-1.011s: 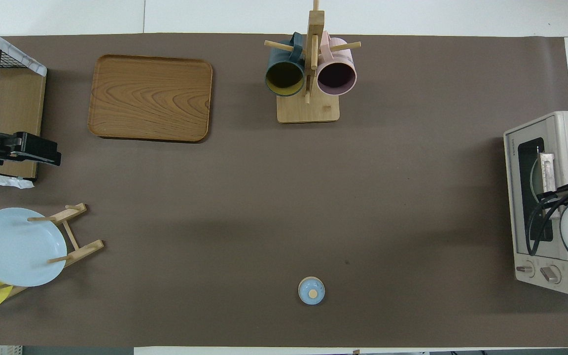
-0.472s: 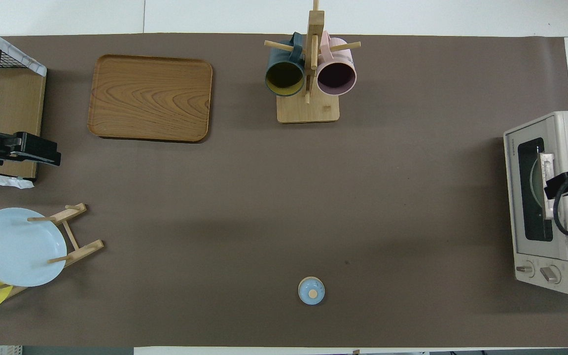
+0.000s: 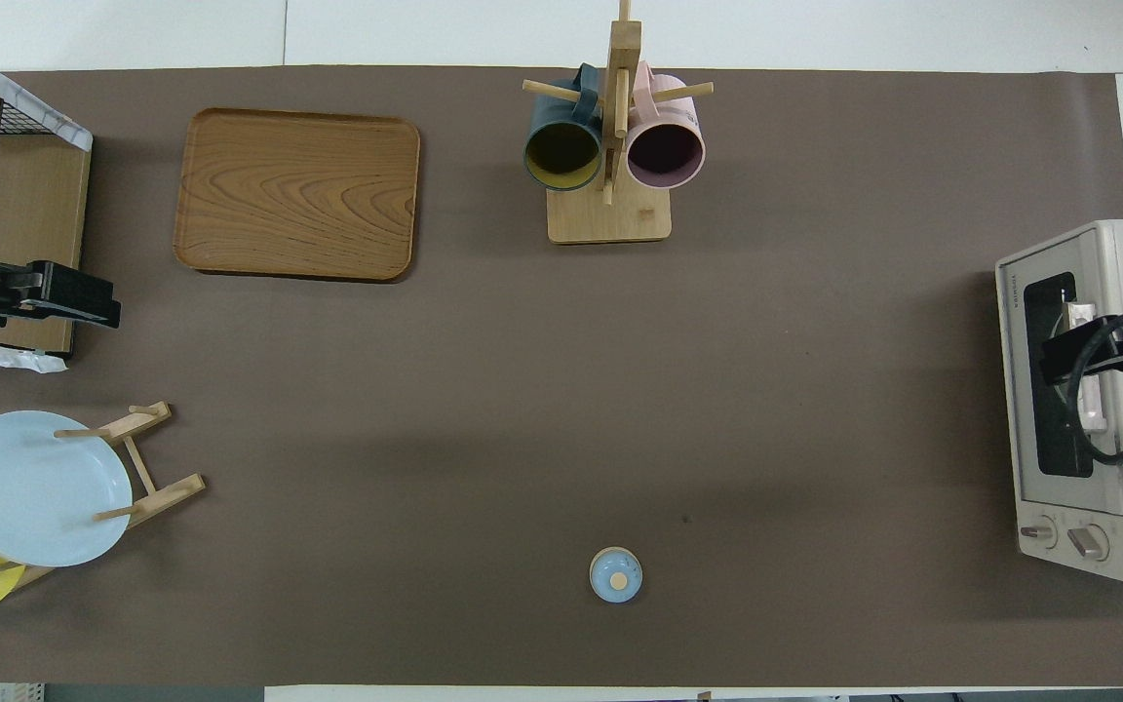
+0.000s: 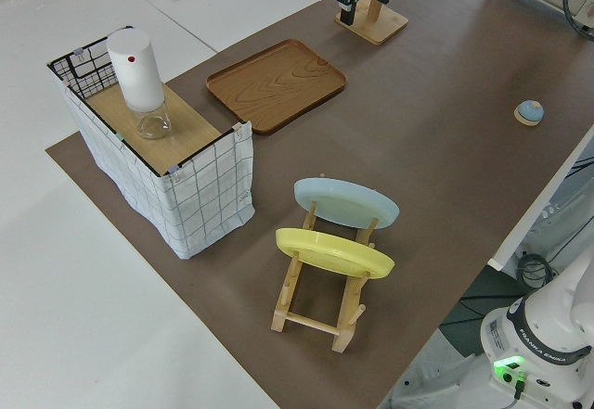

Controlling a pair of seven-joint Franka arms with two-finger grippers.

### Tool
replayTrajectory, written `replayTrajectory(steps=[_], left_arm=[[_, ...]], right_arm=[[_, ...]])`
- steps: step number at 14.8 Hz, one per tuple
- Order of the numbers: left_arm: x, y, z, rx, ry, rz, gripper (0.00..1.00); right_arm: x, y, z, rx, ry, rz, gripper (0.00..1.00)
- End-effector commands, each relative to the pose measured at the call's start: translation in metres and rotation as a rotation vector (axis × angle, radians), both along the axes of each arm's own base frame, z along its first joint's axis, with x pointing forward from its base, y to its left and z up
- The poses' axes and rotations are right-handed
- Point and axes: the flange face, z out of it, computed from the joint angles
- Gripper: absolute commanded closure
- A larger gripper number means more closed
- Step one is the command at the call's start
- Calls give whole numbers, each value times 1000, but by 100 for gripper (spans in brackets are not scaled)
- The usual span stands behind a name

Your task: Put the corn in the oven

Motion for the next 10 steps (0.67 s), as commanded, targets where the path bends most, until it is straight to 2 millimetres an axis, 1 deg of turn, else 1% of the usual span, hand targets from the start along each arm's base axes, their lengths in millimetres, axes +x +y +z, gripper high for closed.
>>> replayTrajectory(steps=[1, 2, 3, 5, 6, 7, 10], left_arm=[[-5, 5, 1, 19, -8, -6, 0], [-5, 5, 1, 19, -8, -6, 0], [-5, 5, 1, 19, -8, -6, 0], [-5, 5, 1, 19, -8, -6, 0], [-5, 5, 1, 19, -8, -6, 0], [-5, 5, 1, 19, -8, -6, 0], [-5, 5, 1, 19, -10, -6, 0]], right_arm=[[-1, -6, 7, 59, -19, -48, 0], [-1, 3, 7, 52, -19, -61, 0], [-1, 7, 6, 46, -18, -59, 0], [1, 3, 6, 43, -20, -67, 0], [7, 1, 2, 36, -2, -72, 0], [12, 0, 5, 30, 4, -73, 0], [14, 1, 5, 30, 4, -72, 0]])
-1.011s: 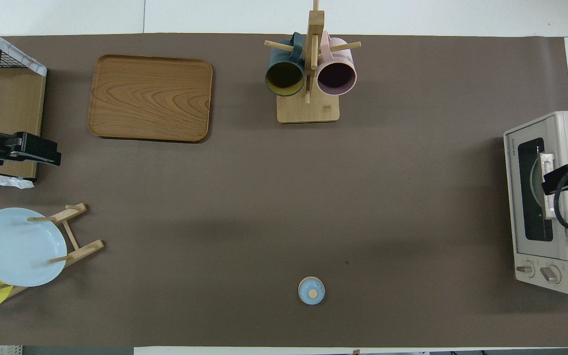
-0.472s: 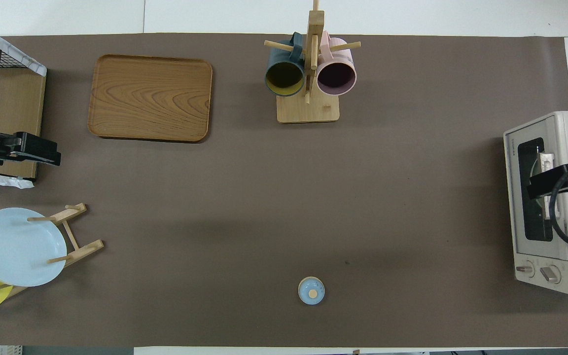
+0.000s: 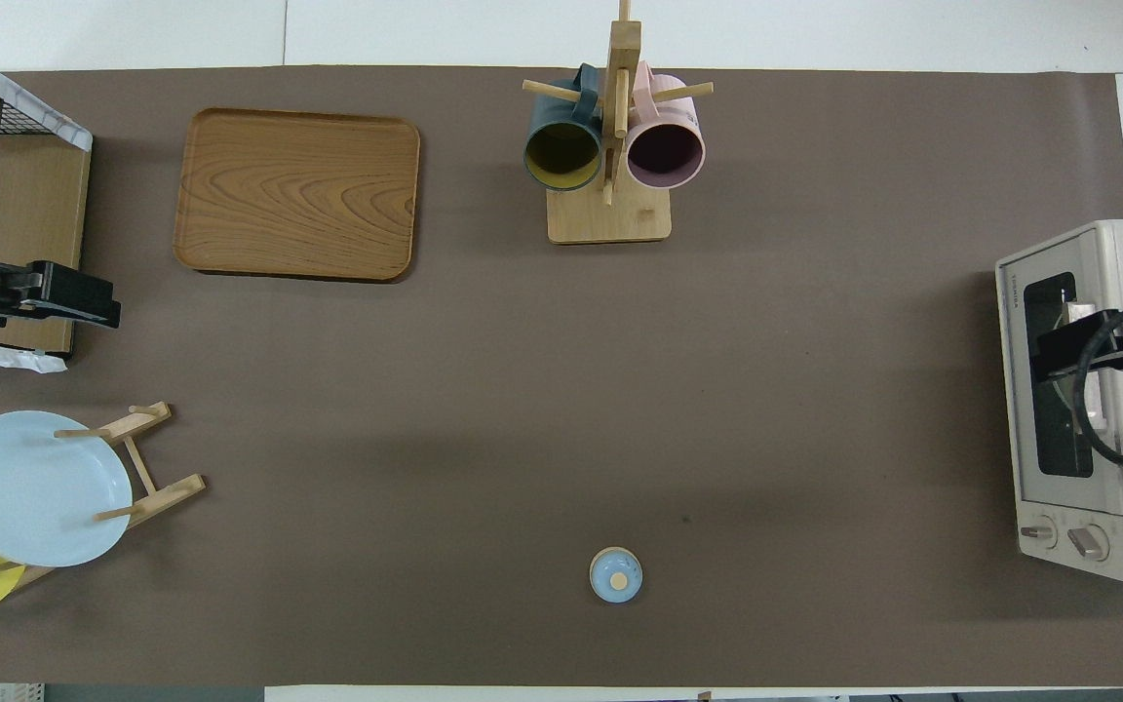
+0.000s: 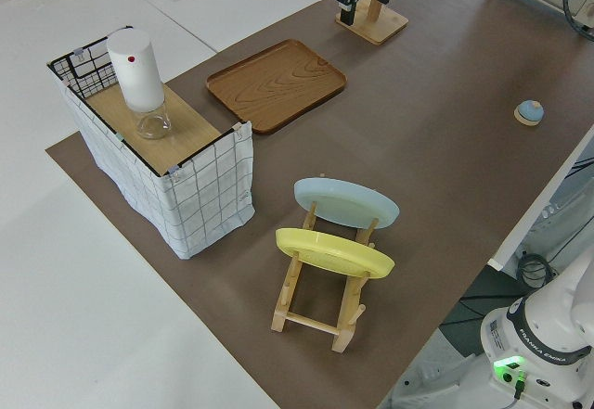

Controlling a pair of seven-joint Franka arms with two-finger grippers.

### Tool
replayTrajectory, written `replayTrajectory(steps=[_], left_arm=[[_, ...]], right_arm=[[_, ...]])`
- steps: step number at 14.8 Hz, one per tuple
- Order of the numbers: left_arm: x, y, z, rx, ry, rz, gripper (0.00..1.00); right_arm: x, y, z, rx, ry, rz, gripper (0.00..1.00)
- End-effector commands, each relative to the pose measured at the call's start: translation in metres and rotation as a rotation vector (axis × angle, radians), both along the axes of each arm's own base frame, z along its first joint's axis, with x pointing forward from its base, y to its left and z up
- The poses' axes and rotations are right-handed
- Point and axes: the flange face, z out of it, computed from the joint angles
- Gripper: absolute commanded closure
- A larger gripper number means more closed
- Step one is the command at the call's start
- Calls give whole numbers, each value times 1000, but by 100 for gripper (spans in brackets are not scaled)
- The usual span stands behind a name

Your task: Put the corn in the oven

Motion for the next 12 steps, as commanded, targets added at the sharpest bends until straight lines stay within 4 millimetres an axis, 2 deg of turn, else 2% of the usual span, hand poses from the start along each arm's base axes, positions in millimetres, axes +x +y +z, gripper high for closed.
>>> replayTrajectory(steps=[1, 4, 12], left_arm=[[-5, 5, 1, 19, -8, -6, 0], [-5, 5, 1, 19, -8, -6, 0], [-5, 5, 1, 19, -10, -6, 0]], right_arm=[[5, -3, 4, 3, 10, -24, 0], [5, -21, 4, 19, 2, -61, 0], [6, -15, 5, 17, -7, -50, 0]])
